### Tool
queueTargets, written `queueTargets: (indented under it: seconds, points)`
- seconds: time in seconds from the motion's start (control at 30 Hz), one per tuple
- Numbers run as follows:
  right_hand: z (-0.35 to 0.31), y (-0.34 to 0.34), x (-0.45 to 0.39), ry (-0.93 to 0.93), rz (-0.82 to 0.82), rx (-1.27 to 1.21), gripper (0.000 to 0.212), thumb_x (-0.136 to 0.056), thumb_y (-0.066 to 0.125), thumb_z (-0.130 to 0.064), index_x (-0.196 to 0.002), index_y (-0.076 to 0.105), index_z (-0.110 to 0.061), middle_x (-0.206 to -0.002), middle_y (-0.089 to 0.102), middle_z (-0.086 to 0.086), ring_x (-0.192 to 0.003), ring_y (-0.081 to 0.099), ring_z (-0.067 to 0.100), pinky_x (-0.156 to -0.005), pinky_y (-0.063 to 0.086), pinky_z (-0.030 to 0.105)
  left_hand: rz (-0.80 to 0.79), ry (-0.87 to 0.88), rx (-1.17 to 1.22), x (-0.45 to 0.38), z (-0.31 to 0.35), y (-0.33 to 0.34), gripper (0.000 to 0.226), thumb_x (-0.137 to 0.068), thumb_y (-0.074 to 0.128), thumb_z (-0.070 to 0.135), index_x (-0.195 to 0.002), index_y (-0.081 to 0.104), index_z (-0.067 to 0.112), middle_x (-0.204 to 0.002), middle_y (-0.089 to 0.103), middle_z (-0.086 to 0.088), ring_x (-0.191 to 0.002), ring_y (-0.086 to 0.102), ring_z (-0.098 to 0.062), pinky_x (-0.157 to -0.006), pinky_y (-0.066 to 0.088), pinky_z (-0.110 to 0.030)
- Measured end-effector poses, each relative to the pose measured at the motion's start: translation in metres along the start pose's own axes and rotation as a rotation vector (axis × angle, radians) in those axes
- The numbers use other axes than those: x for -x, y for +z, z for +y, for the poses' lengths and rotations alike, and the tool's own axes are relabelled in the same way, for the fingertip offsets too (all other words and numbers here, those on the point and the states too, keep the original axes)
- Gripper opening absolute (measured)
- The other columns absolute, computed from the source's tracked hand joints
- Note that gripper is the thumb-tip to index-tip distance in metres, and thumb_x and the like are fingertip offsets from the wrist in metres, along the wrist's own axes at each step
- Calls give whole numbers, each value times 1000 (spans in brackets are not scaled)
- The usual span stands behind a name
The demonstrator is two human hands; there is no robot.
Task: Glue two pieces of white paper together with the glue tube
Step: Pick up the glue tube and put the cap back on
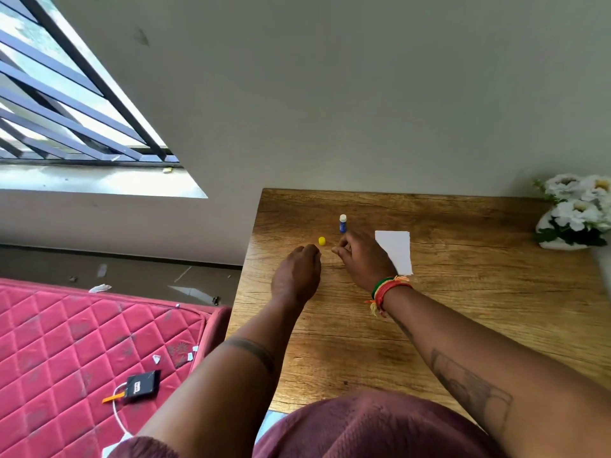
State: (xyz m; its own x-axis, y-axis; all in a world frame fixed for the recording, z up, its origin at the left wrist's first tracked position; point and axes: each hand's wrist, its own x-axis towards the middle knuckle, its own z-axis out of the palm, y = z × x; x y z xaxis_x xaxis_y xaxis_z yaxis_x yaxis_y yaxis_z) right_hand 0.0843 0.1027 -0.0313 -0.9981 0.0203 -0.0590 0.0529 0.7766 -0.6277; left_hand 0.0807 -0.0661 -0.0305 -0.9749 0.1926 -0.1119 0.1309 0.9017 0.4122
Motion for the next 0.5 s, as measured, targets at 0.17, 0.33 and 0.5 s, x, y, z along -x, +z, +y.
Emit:
queueTargets:
  seconds: [0.17,0.33,0.5]
  points:
    - [-7,17,-14,21,-30,-39,20,-97,58,-41,-105,61,-22,-105,64,1,-92,62,19,-73,55,35,11,-29,41,-14,-11,1,28,-107,40,34,-113,64,20,-103,69,-5,-87,65,-23,-73,57,-41]
    - [-8,31,-24,36,-63,-47,28,-97,59,-41,-116,57,-21,-113,66,4,-99,64,23,-71,49,31,-2,-57,46,-27,-15,3,29,-107,39,34,-113,63,19,-103,69,-6,-86,65,-23,-74,57,-42]
    - [-9,39,-34,53,-85,-10,34,-97,59,-36,-126,52,-20,-122,66,7,-106,65,27,-79,55,37,-24,-58,61,-36,-17,5,29,-107,38,35,-113,63,21,-101,69,-6,-84,65,-22,-72,58,-42]
